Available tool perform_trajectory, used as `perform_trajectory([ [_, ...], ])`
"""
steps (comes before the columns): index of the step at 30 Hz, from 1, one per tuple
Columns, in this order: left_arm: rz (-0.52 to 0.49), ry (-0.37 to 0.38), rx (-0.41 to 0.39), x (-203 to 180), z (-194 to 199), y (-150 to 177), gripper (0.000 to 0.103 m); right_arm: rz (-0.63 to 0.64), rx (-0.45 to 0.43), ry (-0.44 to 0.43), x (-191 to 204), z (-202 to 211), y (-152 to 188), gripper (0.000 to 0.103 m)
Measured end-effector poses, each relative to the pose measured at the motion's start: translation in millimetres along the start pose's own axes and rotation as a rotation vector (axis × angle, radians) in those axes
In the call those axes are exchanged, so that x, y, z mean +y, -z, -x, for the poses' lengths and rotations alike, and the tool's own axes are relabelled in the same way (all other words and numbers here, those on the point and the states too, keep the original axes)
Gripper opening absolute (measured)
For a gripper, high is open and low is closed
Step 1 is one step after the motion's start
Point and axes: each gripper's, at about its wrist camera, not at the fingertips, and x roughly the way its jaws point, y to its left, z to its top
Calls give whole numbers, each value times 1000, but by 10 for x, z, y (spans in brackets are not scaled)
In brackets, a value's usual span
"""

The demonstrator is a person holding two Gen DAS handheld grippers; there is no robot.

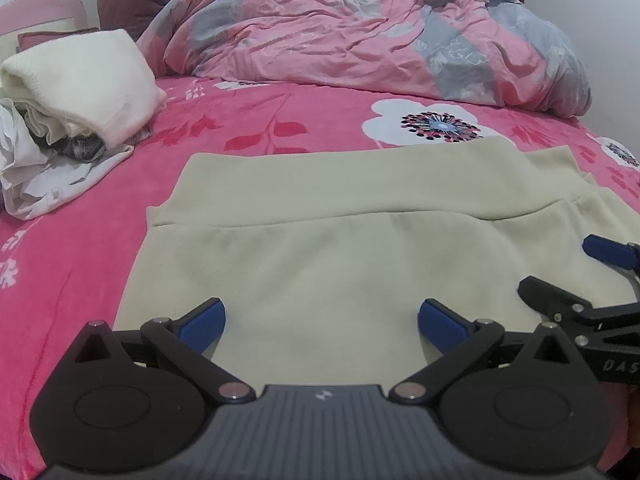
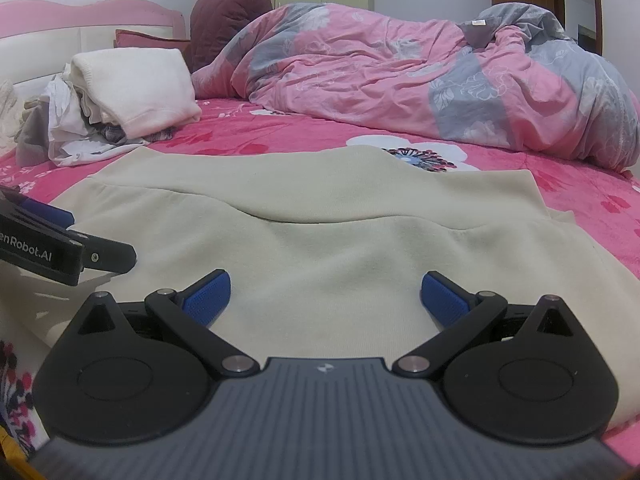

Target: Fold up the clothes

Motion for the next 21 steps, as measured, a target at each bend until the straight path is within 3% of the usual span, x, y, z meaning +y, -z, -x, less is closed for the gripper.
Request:
perform_trajectory([
  [3, 5, 0, 15, 4, -6, -21, 103, -2, 12, 2, -16, 60, -74, 102],
  [8, 10, -5, 26, 1, -16, -39, 103, 34, -70, 62, -84, 366, -122, 102],
  [13, 13, -8, 38, -3, -21, -56, 103, 30, -7, 108, -269, 313, 170, 102],
  [14, 14, -8, 40, -4, -20, -58, 103, 49, -27, 112, -255, 324, 204, 102],
  [16, 16, -8, 43, -2, -22, -62, 103, 48, 2, 113, -244, 300, 116, 102],
  [21, 15, -9, 41, 1, -22, -65, 103, 48, -28, 138, -301, 209, -174, 102],
])
